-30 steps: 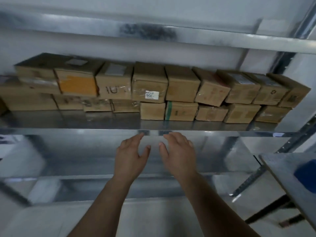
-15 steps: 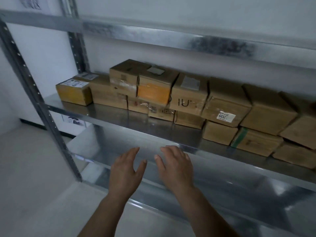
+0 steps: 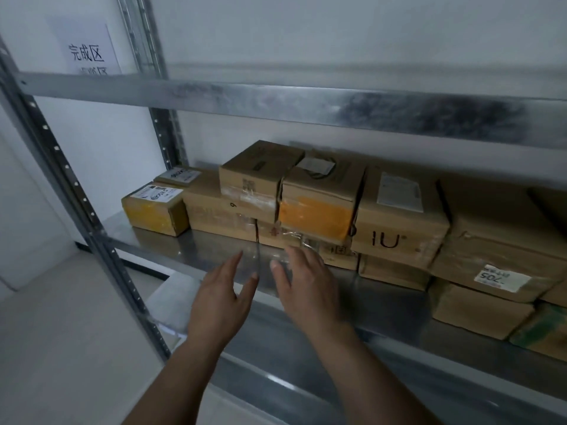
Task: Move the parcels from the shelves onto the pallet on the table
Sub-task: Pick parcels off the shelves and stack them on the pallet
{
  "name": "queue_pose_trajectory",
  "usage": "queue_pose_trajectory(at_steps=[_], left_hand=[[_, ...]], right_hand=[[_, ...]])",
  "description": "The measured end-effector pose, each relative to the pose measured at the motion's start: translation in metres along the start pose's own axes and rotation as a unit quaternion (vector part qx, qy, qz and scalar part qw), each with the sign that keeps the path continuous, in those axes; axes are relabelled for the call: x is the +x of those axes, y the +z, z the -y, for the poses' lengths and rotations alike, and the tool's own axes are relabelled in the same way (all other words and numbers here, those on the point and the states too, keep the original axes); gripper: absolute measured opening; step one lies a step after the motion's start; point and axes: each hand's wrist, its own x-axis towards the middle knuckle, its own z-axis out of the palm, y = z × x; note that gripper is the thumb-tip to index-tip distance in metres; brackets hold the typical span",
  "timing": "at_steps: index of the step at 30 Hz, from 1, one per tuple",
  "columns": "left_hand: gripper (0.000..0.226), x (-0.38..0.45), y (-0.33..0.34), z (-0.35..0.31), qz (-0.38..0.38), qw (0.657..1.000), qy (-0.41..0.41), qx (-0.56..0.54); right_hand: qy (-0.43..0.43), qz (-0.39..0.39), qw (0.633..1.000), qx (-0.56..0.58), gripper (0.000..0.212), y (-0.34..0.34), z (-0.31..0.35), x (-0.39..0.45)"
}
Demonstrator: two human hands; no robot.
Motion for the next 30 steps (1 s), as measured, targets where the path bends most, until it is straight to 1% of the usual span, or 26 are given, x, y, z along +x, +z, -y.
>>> queue_pose_trajectory(at_steps=[6,11,14,18,20,24,27,30], left_hand=[[0.060,0.052,0.005,0.013,-0.017,0.999,0.020,-0.019],[0.064,0.103,-0.002,0.024,-0.032,0.997,0.020,-0.066],[0.068,0.135,-0.007,0.027,-0.033,0.993,0.029,-0.113],[0.071,0.170,-0.018,0.034,-0.014,0.981,0.018,-0.191],[0.072,0.187,-0.024,0.039,-0.005,0.979,0.019,-0.203],[0.069,0.220,-0.034,0.040,0.038,0.975,0.027,-0.218],[0.066,0.241,-0.035,0.040,0.104,0.968,0.003,-0.229],[0.055,0.250,-0.034,0.045,0.165,0.963,-0.010,-0.214]], right_hand=[[0.019,-0.005,1.000,0.018,0.048,0.009,0.011,0.047],[0.038,0.003,0.999,0.035,0.050,0.013,0.027,0.077],[0.073,-0.007,0.997,0.027,0.052,0.014,0.033,0.093],[0.141,-0.019,0.989,0.030,0.057,0.022,0.044,0.109],[0.159,-0.050,0.986,0.030,0.054,0.030,0.049,0.116],[0.216,-0.103,0.970,0.048,0.054,0.043,0.061,0.126],[0.265,-0.123,0.954,0.070,0.055,0.049,0.068,0.134],[0.284,-0.149,0.943,0.091,0.051,0.055,0.074,0.141]])
